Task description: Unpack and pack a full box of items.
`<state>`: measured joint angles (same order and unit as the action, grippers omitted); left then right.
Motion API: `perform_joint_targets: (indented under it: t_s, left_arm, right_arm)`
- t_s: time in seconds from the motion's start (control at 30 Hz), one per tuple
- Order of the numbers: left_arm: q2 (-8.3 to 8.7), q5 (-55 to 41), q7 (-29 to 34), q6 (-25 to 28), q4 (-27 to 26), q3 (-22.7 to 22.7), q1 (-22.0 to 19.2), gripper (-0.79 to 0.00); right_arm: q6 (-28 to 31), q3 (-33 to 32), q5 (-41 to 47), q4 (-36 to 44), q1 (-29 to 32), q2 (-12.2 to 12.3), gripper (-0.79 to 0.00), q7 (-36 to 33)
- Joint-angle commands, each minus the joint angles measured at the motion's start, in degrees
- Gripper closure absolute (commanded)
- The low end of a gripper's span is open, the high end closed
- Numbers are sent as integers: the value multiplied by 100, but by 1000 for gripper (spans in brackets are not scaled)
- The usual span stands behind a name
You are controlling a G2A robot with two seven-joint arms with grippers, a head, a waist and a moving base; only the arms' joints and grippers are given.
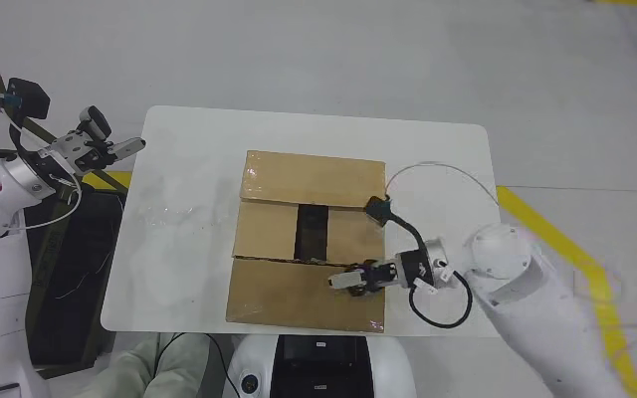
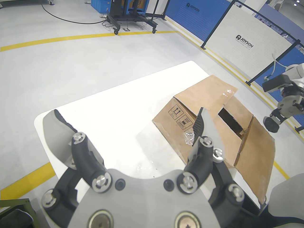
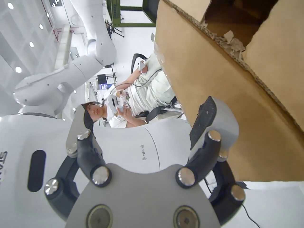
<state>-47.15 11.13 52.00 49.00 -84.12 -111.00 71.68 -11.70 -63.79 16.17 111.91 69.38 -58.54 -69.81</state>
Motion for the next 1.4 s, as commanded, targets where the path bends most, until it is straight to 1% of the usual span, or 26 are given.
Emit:
perform_joint_targets:
  t_s: [0.0, 0.13, 0.23, 0.43, 0.67, 0.87, 1.37]
  left_arm:
    - [0, 0, 0, 0, 0, 0, 0, -785]
    - [0, 0, 0, 0, 0, 0, 0, -785]
    - [0, 0, 0, 0, 0, 0, 0, -785]
    - [0, 0, 0, 0, 0, 0, 0, -785]
    - [0, 0, 0, 0, 0, 0, 0, -785]
    - [0, 0, 0, 0, 0, 0, 0, -785]
    - [0, 0, 0, 0, 0, 0, 0, -785]
  right_arm:
    - [-108, -290, 140, 23, 130, 37, -785, 163]
    - [-235, -839, 368, -58, 421, 94, -785, 672]
    - [-199, -1227, 431, -64, 612, 137, -785, 938]
    - [-88, -1918, 499, -36, 979, 215, -785, 1194]
    - [127, -2431, 388, 128, 1352, 271, -785, 1449]
    - [188, -2650, 415, 118, 1539, 283, -785, 1734]
    - [188, -2650, 415, 118, 1539, 283, -785, 1734]
